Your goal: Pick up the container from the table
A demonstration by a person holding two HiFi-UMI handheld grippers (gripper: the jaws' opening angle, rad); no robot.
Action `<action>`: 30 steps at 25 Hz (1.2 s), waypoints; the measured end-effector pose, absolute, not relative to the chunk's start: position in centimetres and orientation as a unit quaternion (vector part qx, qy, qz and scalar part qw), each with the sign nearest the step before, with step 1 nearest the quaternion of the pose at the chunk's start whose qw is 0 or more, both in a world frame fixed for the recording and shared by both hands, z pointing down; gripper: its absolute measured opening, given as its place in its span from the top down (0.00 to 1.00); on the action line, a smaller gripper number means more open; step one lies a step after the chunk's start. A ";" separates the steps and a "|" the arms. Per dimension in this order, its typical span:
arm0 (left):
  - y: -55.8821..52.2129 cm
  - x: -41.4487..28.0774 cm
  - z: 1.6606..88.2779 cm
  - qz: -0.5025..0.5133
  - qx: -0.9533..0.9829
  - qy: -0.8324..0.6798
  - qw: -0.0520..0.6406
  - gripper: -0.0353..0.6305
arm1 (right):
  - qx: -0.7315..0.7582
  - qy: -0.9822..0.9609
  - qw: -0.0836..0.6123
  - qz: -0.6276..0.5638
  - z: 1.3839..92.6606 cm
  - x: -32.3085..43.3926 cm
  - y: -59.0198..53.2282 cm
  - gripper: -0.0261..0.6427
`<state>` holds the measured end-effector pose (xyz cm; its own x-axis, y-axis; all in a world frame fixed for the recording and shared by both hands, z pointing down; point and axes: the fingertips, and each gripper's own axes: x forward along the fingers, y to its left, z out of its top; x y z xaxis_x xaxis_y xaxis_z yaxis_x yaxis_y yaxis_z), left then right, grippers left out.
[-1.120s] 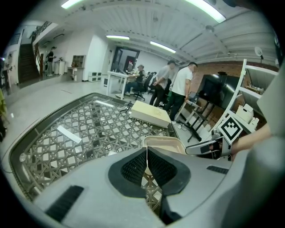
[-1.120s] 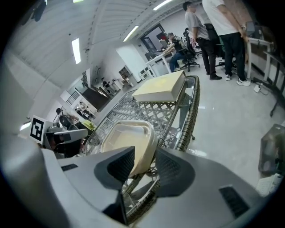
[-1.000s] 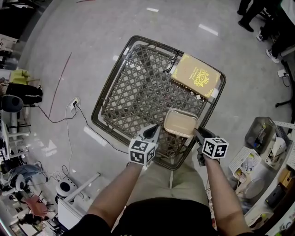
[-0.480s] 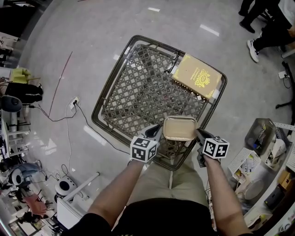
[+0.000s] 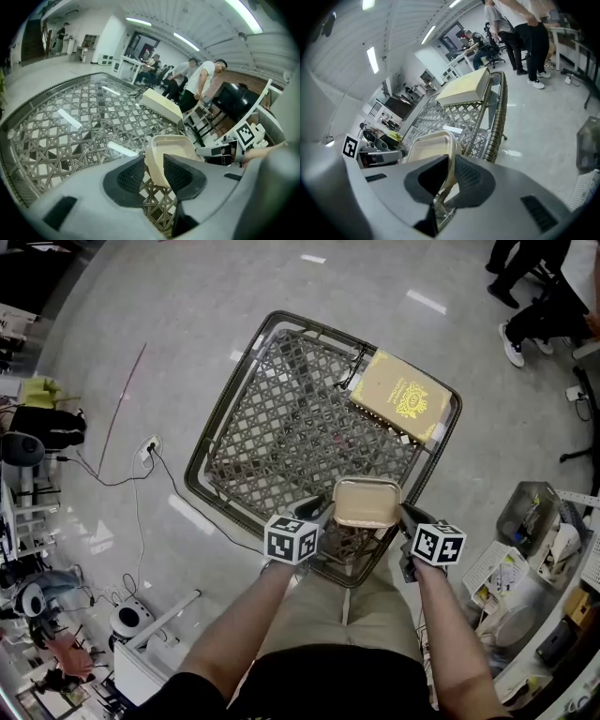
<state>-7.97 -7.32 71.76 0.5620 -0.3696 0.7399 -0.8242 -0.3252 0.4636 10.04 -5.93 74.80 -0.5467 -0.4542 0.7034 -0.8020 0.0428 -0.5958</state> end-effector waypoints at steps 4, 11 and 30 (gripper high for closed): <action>-7.4 -7.7 71.5 0.256 0.773 -0.383 0.437 0.78 | 0.448 -0.704 0.165 0.526 74.8 10.1 -6.0 0.90; -7.2 -7.2 71.6 0.257 0.776 -0.368 0.442 0.78 | 0.456 -0.701 0.169 0.521 74.8 10.2 -6.0 0.90; -6.8 -6.8 73.8 0.232 0.743 -0.379 0.501 0.87 | 0.448 -0.702 0.151 0.533 75.0 10.0 -6.1 0.90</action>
<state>-6.84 -6.81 73.77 0.6056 -0.3311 0.7236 -0.7950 -0.2116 0.5685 10.03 -6.09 75.00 -0.5536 -0.4673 0.6893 -0.7895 0.0313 -0.6129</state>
